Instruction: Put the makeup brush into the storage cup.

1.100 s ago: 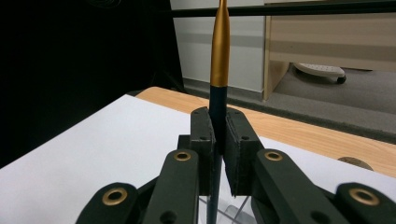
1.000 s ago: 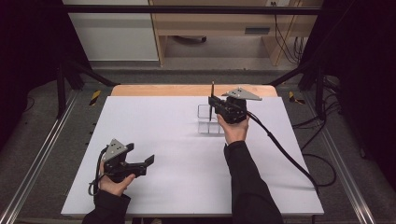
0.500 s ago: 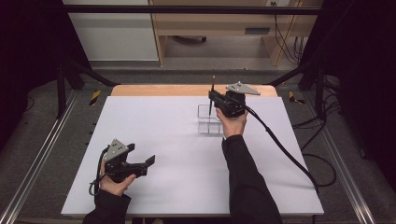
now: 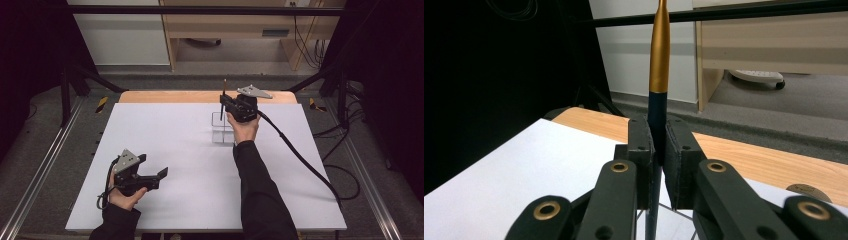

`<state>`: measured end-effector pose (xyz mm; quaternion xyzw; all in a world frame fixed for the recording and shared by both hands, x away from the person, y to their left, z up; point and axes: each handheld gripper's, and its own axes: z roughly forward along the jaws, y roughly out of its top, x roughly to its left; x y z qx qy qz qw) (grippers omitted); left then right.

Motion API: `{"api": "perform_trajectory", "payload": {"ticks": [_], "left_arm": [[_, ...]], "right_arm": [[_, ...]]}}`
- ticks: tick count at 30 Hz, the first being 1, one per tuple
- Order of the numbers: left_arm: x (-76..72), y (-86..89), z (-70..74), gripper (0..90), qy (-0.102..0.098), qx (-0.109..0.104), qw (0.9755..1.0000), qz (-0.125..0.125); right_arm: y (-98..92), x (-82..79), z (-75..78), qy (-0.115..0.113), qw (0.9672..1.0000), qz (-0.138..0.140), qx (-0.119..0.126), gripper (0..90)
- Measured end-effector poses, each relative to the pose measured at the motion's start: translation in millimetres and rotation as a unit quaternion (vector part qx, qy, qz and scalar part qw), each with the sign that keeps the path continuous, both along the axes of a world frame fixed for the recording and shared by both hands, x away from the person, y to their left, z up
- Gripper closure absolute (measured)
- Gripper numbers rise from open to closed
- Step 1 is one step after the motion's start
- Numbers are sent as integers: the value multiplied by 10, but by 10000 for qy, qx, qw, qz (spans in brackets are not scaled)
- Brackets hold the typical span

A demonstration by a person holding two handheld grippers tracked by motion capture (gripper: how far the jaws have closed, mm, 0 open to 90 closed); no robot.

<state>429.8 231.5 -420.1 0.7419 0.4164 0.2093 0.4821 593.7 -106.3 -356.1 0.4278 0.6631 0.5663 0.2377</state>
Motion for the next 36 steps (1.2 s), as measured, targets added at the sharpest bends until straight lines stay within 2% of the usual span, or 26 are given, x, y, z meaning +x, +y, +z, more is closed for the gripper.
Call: {"api": "perform_trajectory", "payload": {"ticks": [19, 29, 36], "left_arm": [[-6, 13, 23, 61, -34, -26, 10000, 1], [-11, 7, 27, 61, -47, -11, 10000, -4], [-13, 8, 27, 61, -50, -13, 10000, -12]], "right_arm": [[79, 87, -124, 144, 9999, -11, 27, 836], [149, 70, -227, 237, 9996, 13, -163, 836], [167, 62, -281, 304, 9994, -16, -167, 836]]}}
